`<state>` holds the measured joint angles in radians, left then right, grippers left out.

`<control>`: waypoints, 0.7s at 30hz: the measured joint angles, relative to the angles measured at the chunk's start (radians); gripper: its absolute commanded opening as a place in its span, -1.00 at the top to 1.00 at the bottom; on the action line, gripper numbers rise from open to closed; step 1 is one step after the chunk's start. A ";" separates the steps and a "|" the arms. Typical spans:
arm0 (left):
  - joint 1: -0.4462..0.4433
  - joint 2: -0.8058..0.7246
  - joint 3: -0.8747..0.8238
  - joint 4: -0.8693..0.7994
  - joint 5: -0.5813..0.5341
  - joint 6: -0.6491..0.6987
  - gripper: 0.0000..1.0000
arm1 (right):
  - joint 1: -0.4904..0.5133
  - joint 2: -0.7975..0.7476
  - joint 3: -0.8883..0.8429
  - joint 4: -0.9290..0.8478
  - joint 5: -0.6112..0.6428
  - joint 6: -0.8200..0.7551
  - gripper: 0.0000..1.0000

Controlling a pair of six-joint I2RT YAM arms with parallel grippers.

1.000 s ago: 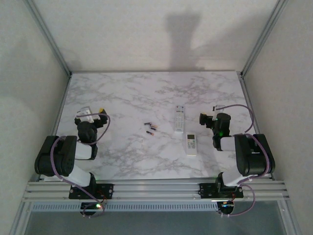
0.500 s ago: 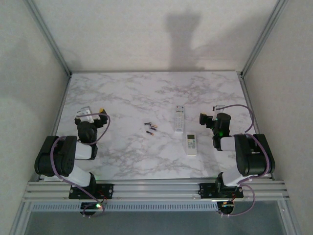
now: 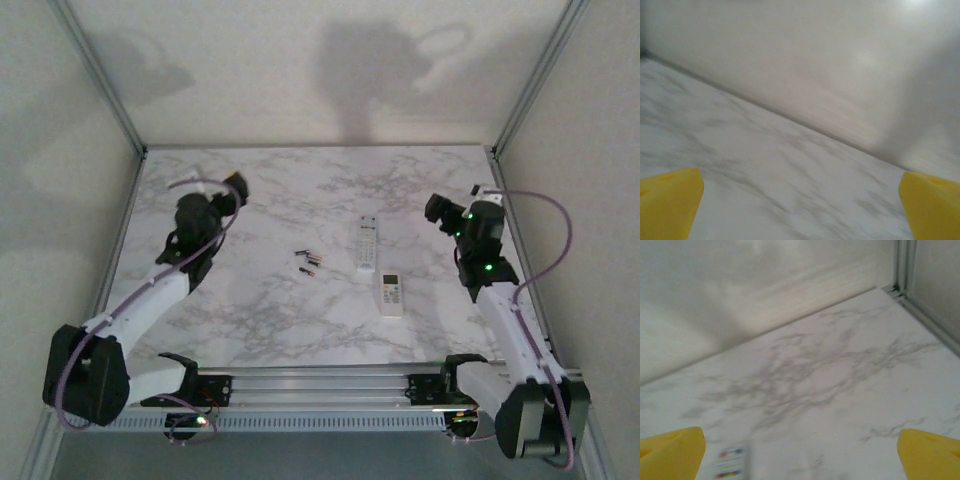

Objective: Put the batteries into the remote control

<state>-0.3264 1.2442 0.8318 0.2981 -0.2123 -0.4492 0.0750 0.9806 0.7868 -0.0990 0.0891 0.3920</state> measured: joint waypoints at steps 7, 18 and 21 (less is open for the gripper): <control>-0.327 0.429 0.557 -0.431 -0.017 -0.139 -0.98 | 0.024 -0.029 0.129 -0.497 -0.220 0.153 -0.97; -0.542 1.025 1.105 -0.846 -0.016 -0.173 -0.95 | 0.024 -0.125 0.086 -0.772 -0.243 0.279 -0.98; -0.551 1.102 1.171 -0.903 -0.004 -0.173 -0.90 | 0.024 -0.129 0.065 -0.790 -0.248 0.294 -0.98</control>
<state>-0.8776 2.3463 2.0029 -0.6052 -0.2161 -0.6220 0.0990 0.8520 0.8520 -0.8886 -0.1585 0.6857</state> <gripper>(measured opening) 0.963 0.988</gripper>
